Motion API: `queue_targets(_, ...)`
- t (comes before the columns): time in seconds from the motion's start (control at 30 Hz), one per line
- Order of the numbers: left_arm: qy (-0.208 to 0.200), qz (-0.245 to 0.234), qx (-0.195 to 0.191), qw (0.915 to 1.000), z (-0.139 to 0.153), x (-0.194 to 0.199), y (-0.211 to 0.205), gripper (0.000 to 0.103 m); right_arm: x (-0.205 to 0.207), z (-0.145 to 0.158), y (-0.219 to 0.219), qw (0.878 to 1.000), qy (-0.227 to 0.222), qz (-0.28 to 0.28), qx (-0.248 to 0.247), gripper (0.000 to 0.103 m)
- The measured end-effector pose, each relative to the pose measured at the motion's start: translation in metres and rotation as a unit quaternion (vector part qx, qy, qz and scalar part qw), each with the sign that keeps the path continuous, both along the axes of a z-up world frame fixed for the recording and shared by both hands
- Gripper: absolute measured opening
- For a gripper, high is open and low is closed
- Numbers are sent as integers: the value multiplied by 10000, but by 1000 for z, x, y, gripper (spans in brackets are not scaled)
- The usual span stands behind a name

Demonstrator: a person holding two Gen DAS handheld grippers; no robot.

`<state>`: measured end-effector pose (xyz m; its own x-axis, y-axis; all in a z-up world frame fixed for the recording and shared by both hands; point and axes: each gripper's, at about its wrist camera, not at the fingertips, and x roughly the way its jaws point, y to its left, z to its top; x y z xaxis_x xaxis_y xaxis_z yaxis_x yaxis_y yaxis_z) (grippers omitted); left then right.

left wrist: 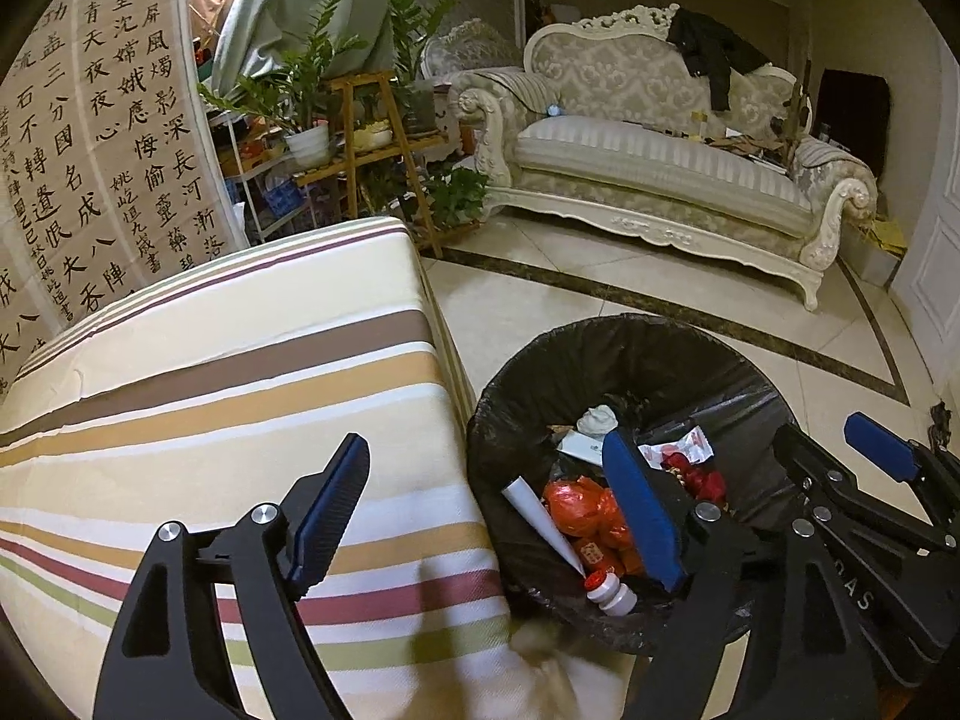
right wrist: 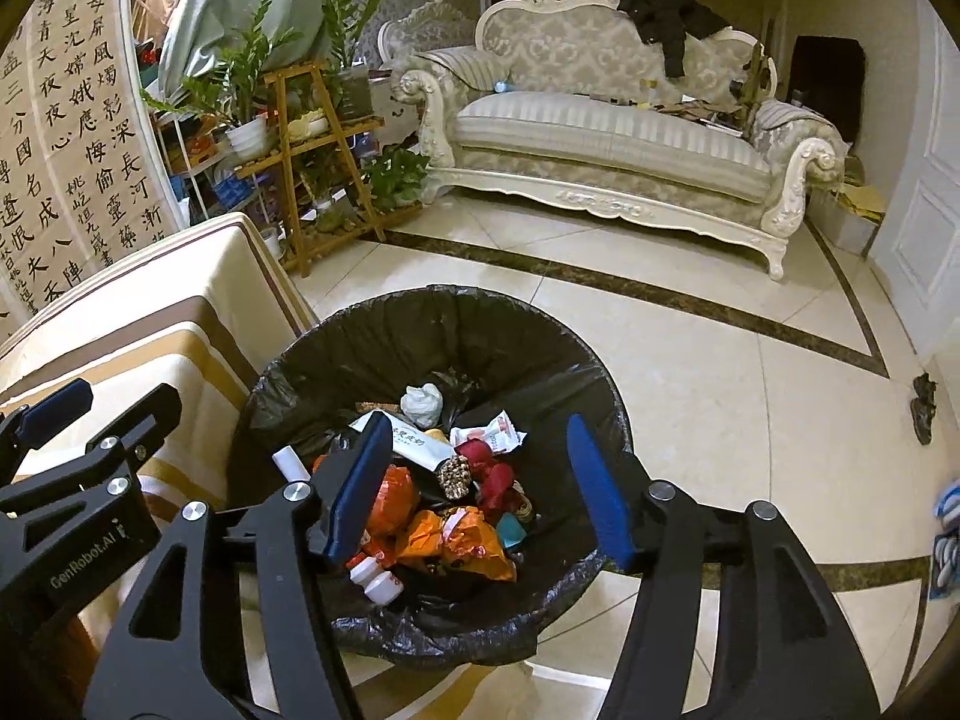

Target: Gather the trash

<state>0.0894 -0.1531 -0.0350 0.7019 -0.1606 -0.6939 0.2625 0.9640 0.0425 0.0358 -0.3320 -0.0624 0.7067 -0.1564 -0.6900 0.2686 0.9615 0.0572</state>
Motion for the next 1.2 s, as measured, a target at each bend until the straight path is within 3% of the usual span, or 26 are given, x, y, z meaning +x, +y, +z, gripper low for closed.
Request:
queue_targets(0.13,-68,26,-44,10000,5,-6,5,79,-6,6,3,10000,-77,-23,-58,65)
queue_targets(0.43,-293,128,-77,9995,16,-26,22,82,-24,13,15,9998,-146,30,-107,66)
queue_targets(0.57,-397,152,-60,9991,21,-35,30,83,-34,19,22,9996,-214,89,-152,73)
queue_targets(1.2,-646,268,-253,9972,40,-73,60,84,-83,51,42,9975,-621,198,-269,75)
